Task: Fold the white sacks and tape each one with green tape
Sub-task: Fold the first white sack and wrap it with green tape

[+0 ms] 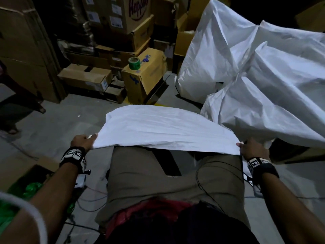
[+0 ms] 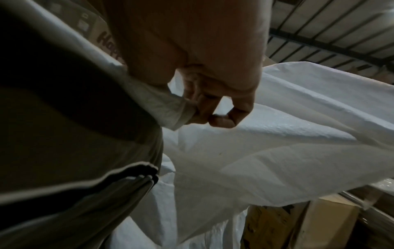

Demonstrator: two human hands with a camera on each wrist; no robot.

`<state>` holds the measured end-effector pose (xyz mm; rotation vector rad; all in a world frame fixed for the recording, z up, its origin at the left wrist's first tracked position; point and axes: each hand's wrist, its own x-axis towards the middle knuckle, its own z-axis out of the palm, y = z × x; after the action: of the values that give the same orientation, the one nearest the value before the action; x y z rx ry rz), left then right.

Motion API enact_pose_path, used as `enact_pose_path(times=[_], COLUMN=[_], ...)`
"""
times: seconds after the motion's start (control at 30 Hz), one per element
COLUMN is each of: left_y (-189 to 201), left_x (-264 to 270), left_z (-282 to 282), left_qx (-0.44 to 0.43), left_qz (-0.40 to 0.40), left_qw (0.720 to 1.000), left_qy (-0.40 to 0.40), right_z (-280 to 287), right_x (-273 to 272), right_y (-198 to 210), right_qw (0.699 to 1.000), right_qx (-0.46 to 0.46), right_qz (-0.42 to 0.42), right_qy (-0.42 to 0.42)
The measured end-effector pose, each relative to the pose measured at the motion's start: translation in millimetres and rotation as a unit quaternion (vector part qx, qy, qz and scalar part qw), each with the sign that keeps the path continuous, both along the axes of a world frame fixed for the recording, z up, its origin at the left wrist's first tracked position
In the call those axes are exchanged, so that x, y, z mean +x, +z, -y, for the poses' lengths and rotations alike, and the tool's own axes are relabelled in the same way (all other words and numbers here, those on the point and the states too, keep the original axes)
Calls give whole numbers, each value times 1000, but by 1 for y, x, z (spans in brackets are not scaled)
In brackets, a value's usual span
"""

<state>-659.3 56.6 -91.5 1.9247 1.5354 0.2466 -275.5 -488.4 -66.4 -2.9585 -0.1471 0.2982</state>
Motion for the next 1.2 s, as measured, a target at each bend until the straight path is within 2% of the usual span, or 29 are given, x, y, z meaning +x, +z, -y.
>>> enact_pose_path(times=[0.1, 0.13, 0.2, 0.27, 0.33, 0.4, 0.47, 0.53, 0.63, 0.67, 0.7, 0.73, 0.77, 0.8, 0.83, 0.93, 1.03, 1.1, 1.2], left_y=[-5, -4, -1, -2, -2, 5, 11, 20, 34, 39, 42, 46, 48, 46, 45, 44, 50, 56, 58], left_x=[-1, 1, 9, 16, 23, 29, 34, 42, 63, 70, 78, 86, 95, 103, 110, 129, 140, 142, 144], left_z=[10, 15, 27, 40, 53, 62, 67, 74, 99, 112, 125, 139, 150, 159, 166, 180, 190, 193, 191], left_qx=[-21, -9, 85, 209, 242, 244, 259, 286, 336, 315, 272, 234, 215, 208, 206, 239, 266, 256, 291], left_qz=[26, 34, 43, 80, 112, 110, 108, 110, 129, 108, 49, -57, -171, -251, -293, -323, -354, -356, -333], left_qw=[998, 999, 995, 960, 924, 911, 905, 891, 835, 827, 823, 815, 792, 770, 758, 740, 714, 710, 709], left_qy=[48, 41, -39, -168, -273, -314, -321, -336, -415, -454, -497, -527, -545, -549, -545, -539, -542, -551, -549], right_z=[1, 3, 5, 7, 10, 13, 14, 14, 9, 7, 5, 3, 0, -3, -6, -22, -51, -82, -137], right_x=[-8, -6, -9, -10, -9, -7, -8, -11, -15, -15, -15, -14, -13, -13, -11, 0, -4, -28, -81], right_y=[-7, -11, -14, -18, -21, -24, -20, -15, -10, -8, -6, -4, -1, 5, 9, 25, 45, 58, 68], right_qw=[998, 995, 987, 977, 965, 952, 952, 958, 963, 963, 965, 967, 970, 971, 971, 957, 939, 928, 905], right_qx=[-8, -22, -64, -76, -56, -21, 9, 2, -59, -77, -88, -94, -95, -98, -109, -185, -216, -177, -88], right_qz=[50, 72, 112, 149, 174, 191, 193, 169, 138, 133, 120, 102, 81, 59, 34, -41, -57, -16, 39], right_qy=[41, 63, 93, 129, 188, 238, 239, 231, 223, 219, 217, 214, 210, 209, 211, 221, 263, 328, 415])
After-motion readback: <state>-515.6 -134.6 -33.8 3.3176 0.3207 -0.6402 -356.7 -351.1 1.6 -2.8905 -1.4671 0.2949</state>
